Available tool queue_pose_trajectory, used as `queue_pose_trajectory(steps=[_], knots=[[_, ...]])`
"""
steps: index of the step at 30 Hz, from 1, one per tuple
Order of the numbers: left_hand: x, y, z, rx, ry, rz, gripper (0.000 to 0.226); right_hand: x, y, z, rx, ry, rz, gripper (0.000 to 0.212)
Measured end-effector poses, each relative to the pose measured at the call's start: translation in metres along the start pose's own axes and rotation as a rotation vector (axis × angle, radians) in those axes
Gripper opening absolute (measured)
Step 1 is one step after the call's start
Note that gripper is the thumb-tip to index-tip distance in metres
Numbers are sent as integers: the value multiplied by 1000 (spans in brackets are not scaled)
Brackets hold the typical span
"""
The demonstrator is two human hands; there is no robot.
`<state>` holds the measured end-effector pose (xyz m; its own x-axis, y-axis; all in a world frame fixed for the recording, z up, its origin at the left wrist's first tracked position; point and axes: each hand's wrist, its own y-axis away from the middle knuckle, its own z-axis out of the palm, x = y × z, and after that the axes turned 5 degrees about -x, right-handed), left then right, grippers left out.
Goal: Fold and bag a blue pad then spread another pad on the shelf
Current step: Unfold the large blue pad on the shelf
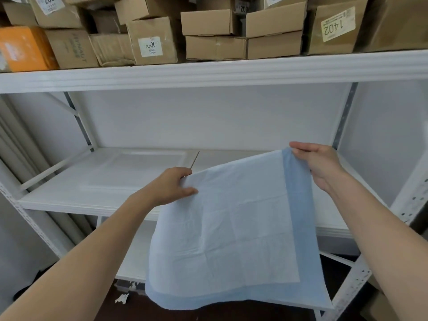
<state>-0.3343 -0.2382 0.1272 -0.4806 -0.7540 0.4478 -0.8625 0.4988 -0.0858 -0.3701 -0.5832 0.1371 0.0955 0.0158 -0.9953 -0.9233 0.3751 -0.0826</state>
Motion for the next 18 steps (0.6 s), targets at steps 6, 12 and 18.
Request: queue_pose_trajectory(steps=[6,12,18], knots=[[1,-3,7,-67,-3,-33,28,-7,-2,0,235,-62,-117,22],[11,-9,6,-23,-189,-76,32,-19,-2,-1,409,-116,-244,22],[14,-9,-2,-120,-401,-173,48,-25,-3,-12,590,-151,-266,22]])
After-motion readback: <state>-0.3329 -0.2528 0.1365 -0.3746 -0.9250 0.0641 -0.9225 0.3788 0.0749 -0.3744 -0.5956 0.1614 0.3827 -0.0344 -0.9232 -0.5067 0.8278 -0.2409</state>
